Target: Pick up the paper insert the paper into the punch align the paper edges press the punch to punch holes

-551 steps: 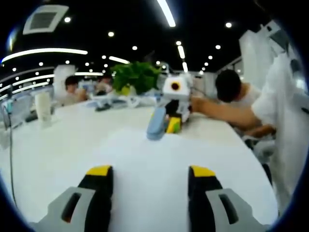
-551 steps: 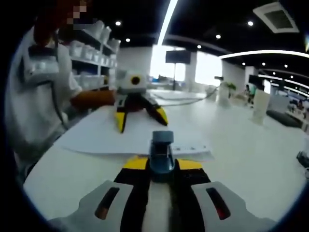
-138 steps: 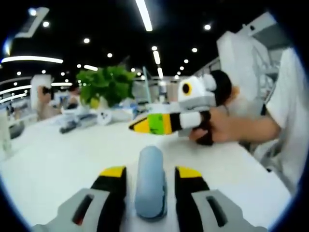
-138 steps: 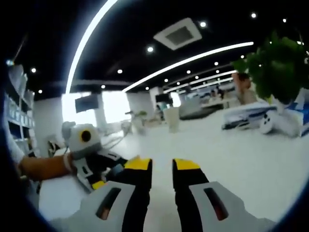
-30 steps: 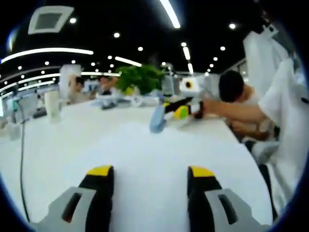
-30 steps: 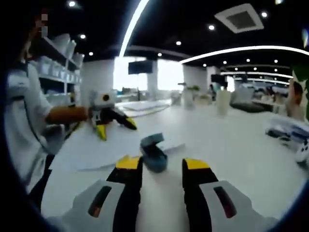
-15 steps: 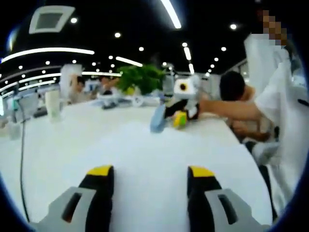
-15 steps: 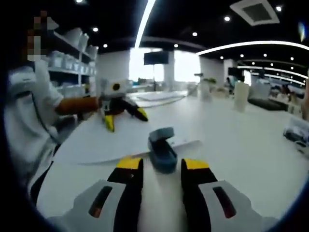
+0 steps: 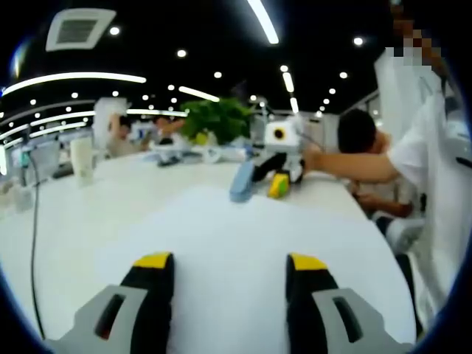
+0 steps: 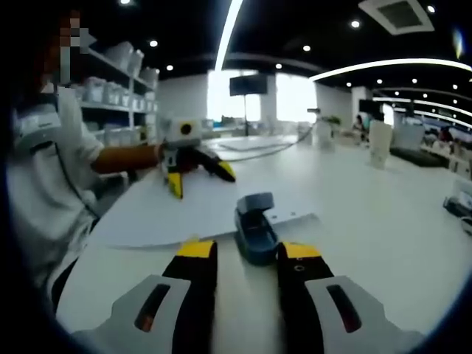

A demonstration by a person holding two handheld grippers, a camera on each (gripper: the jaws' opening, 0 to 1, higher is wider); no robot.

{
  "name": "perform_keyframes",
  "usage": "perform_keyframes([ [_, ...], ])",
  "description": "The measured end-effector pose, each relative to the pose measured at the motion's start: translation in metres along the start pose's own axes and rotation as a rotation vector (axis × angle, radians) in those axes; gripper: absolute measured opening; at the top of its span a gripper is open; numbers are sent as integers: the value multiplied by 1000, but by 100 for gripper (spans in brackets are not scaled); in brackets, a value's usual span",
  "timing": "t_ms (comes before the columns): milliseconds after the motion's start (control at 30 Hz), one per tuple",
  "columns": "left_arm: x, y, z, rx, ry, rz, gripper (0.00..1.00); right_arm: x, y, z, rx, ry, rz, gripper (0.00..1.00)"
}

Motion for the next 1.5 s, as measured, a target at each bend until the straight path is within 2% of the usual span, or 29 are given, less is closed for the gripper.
perform_keyframes([
  [100,0,0,-1,1,1,0,61,1,0,1,-6,-3,6,36],
  [300,0,0,-2,2,-1,0,60,-7,-2,6,13,-8,-23,35],
  [500,-1,-1,-3,4,-4,0,60,-12,-3,10,46,-8,-34,24],
  [1133,-2,-2,-4,8,-10,1,58,-10,-3,10,62,-65,0,23],
  [1500,-2,-2,-2,8,-12,1,56,-7,1,0,93,-82,-22,23],
])
Point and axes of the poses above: the point that each gripper's makers call its tool centre point, and the gripper's own axes: x roughly backward along the fingers, z roughly to its right, y roughly out of its underside, the point moved 7 cm from there along x, roughly backward along the fingers, and after that the axes turned 12 degrees about -z, right-handed, at the moved point
